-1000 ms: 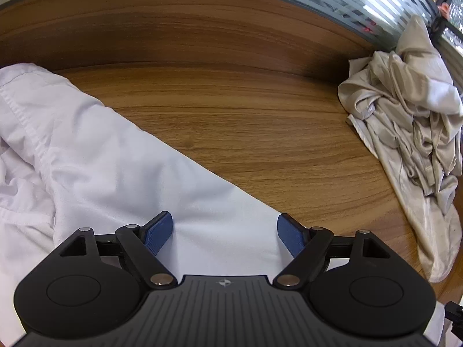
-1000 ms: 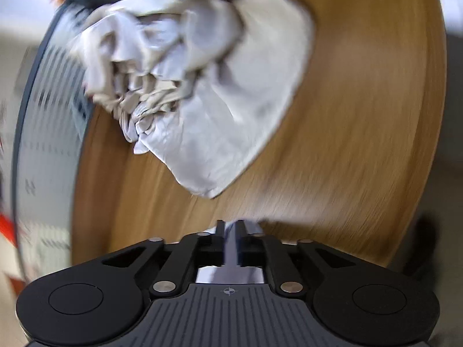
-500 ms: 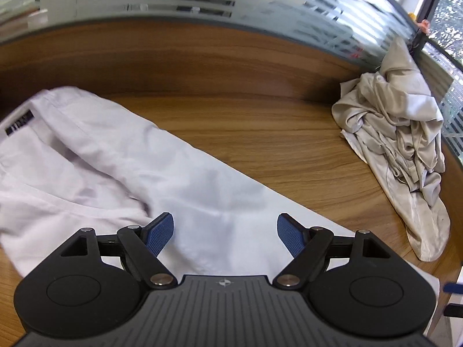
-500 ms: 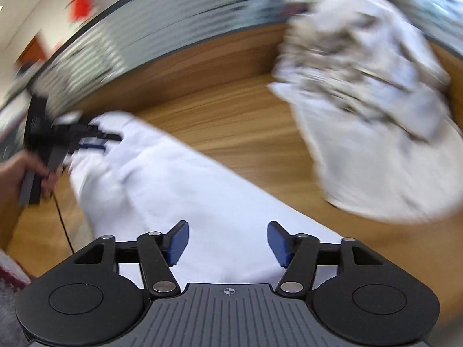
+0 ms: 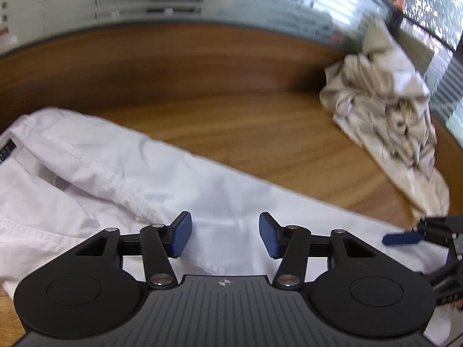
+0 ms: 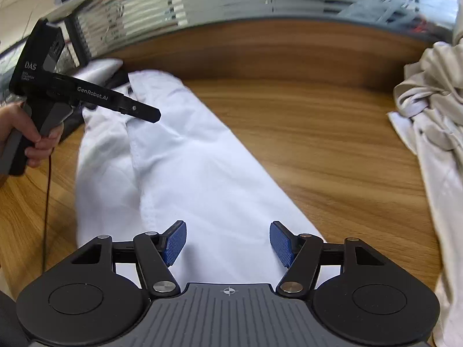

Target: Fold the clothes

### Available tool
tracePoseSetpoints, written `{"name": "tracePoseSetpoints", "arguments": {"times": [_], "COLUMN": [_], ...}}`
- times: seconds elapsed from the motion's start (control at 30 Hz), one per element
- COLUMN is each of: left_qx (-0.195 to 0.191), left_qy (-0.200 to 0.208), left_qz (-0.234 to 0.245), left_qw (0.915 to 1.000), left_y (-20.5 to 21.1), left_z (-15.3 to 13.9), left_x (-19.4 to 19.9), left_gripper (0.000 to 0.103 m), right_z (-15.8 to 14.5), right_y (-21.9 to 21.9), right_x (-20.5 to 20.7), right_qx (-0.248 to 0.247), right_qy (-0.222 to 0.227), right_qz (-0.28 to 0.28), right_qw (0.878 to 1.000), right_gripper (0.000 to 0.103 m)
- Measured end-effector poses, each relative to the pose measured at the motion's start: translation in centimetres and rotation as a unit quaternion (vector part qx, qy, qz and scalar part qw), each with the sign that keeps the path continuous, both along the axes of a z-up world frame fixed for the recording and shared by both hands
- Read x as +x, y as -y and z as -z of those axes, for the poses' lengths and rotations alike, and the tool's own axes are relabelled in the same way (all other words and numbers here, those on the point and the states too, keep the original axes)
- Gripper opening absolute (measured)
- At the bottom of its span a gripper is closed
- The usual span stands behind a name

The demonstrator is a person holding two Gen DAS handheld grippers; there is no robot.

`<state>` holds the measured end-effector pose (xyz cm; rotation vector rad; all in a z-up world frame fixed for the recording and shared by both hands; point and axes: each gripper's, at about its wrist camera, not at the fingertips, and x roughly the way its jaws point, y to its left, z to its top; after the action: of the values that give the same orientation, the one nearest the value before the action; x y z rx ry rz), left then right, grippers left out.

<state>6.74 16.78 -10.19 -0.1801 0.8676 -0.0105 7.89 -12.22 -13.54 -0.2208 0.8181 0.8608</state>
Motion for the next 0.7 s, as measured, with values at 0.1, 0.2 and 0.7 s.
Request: {"name": "tracePoseSetpoints", "arguments": {"times": [0.1, 0.2, 0.7], "left_qx": [0.000, -0.004, 0.000], "left_qy": [-0.010, -0.012, -0.012], "left_qz": [0.001, -0.004, -0.038], "left_qw": [0.9999, 0.9999, 0.9992], "left_y": [-0.3, -0.5, 0.8], "left_z": [1.3, 2.0, 1.7], "left_x": [0.1, 0.3, 0.6], "left_gripper": [0.054, 0.054, 0.062], "right_z": [1.2, 1.7, 1.1], "right_y": [-0.1, 1.5, 13.4], "right_x": [0.2, -0.6, -6.0], "right_qx": [-0.017, -0.031, -0.060], "right_qy": [0.003, 0.016, 0.018], "right_qz": [-0.015, -0.028, -0.023], "right_qw": [1.000, 0.999, 0.998], "right_gripper": [0.068, 0.071, 0.073]}}
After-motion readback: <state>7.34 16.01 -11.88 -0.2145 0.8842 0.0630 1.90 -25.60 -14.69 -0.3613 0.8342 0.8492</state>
